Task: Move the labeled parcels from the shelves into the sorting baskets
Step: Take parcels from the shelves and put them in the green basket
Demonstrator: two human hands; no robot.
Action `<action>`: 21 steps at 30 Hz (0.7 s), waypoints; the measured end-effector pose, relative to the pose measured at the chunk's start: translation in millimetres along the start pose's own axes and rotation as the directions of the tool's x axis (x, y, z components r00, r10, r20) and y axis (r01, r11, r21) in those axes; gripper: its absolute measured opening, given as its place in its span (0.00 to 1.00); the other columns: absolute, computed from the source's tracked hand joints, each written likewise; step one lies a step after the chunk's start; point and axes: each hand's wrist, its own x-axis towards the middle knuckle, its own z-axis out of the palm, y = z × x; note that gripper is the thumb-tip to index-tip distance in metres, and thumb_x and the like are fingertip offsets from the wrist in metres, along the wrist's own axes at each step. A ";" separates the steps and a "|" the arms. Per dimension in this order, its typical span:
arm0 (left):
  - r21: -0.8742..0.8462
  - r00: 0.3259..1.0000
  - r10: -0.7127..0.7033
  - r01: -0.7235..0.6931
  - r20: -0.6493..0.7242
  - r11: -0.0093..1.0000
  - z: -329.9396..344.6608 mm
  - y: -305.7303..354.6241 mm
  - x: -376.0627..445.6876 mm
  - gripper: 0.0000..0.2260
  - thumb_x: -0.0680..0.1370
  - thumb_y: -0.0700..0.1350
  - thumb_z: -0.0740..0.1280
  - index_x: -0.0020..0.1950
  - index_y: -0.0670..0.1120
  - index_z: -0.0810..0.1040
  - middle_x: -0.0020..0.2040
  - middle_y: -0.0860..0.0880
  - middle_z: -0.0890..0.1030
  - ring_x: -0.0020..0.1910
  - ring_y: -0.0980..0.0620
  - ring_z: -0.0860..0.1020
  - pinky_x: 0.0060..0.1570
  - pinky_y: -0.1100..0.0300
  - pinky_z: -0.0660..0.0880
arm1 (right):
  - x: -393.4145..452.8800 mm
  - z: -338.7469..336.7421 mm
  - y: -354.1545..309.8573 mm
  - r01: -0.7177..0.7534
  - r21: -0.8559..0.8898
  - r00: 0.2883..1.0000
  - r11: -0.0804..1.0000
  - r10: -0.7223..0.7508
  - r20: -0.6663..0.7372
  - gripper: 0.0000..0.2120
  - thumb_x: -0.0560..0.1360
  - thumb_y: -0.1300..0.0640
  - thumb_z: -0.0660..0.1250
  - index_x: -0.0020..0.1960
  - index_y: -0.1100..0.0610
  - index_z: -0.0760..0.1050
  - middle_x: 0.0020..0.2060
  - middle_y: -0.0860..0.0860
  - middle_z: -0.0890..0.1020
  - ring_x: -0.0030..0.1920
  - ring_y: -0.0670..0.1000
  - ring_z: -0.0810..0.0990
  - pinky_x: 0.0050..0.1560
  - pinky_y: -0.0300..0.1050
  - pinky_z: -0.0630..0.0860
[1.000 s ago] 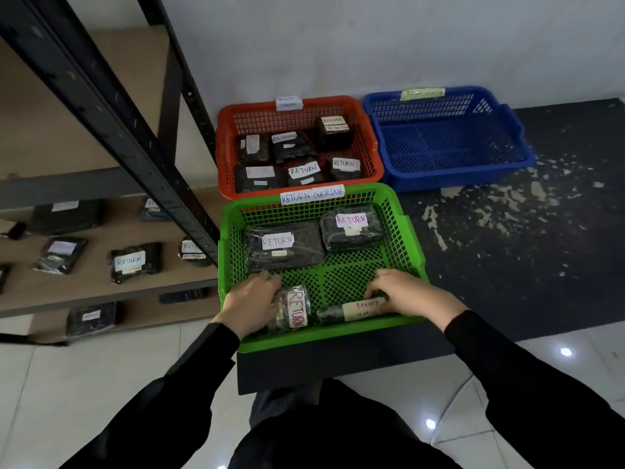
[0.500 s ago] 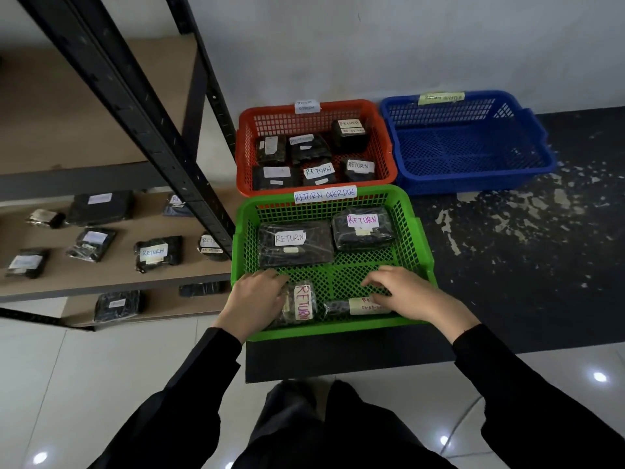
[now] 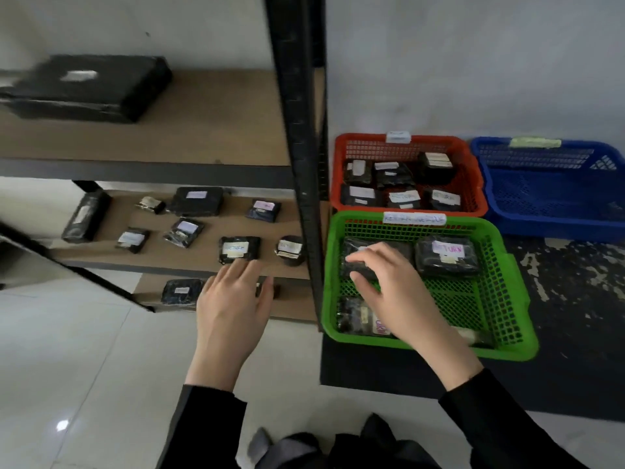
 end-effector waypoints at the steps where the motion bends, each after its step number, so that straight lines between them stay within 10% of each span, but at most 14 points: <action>1: -0.005 1.000 -0.027 0.027 -0.010 1.000 -7.4 -14.5 0.3 0.08 0.76 0.45 0.67 0.53 0.45 0.80 0.46 0.48 0.81 0.45 0.43 0.80 0.40 0.55 0.72 | 6.9 7.8 -15.9 0.015 0.003 1.000 1.000 -0.015 -0.008 0.11 0.77 0.54 0.63 0.59 0.53 0.76 0.51 0.47 0.76 0.53 0.48 0.75 0.54 0.45 0.74; 21: 0.005 0.934 -0.244 0.254 -0.261 0.967 -139.5 -328.8 13.0 0.07 0.75 0.43 0.68 0.51 0.50 0.81 0.45 0.54 0.83 0.43 0.48 0.81 0.39 0.60 0.69 | 164.3 175.5 -293.5 0.330 0.037 0.944 0.943 -0.330 -0.005 0.09 0.77 0.52 0.64 0.56 0.49 0.77 0.51 0.43 0.80 0.54 0.42 0.76 0.58 0.39 0.71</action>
